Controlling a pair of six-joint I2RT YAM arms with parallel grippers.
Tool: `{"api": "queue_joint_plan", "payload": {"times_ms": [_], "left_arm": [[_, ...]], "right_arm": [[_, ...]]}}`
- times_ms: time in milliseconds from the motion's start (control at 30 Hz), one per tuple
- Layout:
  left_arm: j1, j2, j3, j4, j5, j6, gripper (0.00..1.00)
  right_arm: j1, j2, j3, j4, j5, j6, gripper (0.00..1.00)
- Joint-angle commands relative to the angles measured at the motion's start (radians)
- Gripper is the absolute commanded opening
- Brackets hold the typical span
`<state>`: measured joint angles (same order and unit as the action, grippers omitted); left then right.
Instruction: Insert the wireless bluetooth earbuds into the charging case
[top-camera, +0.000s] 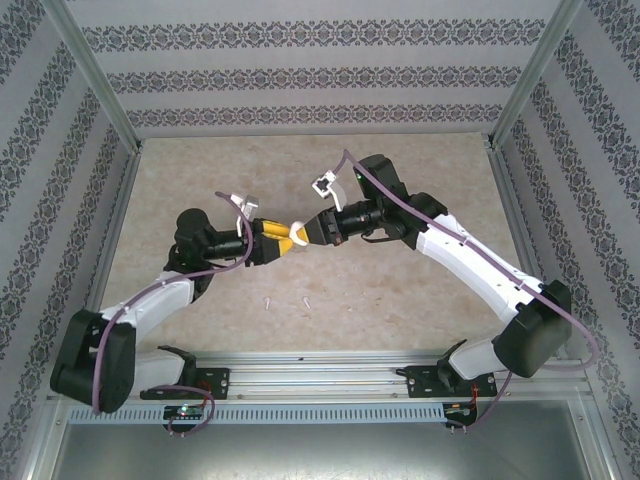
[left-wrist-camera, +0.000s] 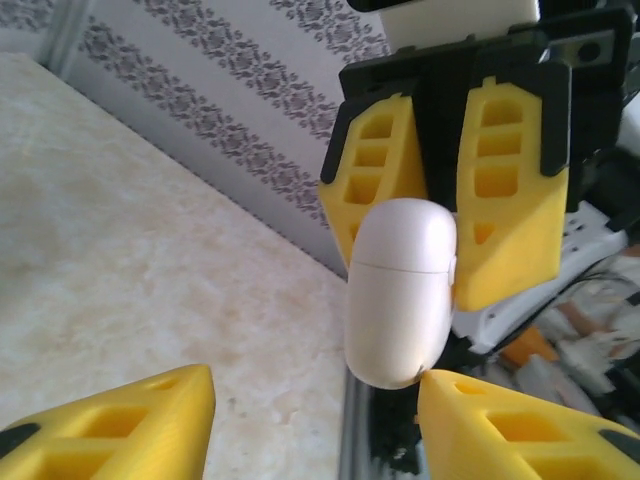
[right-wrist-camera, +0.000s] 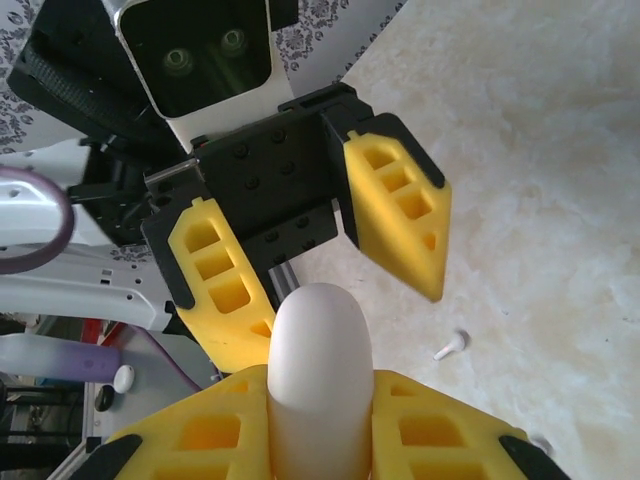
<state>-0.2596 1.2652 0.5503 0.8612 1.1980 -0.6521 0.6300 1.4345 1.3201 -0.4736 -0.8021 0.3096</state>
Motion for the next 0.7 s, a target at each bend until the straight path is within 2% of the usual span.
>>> {"api": "queue_joint_plan", "payload": {"times_ms": [0, 67, 133, 433, 667], "left_arm": [[0.008, 0.077, -0.007, 0.422, 0.057, -0.264, 0.50], [0.009, 0.139, 0.000, 0.564, 0.066, -0.367, 0.46], [0.003, 0.173, 0.031, 0.564, 0.087, -0.413, 0.42], [-0.003, 0.172, 0.047, 0.564, 0.094, -0.393, 0.48], [-0.005, 0.170, 0.060, 0.563, 0.119, -0.403, 0.43]], "right_arm": [[0.017, -0.014, 0.030, 0.013, -0.094, -0.037, 0.12], [0.017, -0.014, 0.028, 0.015, -0.096, -0.038, 0.12], [0.016, -0.015, 0.024, 0.016, -0.100, -0.038, 0.12], [0.015, 0.006, 0.028, 0.027, -0.132, -0.030, 0.11], [0.016, 0.032, 0.054, 0.039, -0.164, -0.021, 0.10]]}}
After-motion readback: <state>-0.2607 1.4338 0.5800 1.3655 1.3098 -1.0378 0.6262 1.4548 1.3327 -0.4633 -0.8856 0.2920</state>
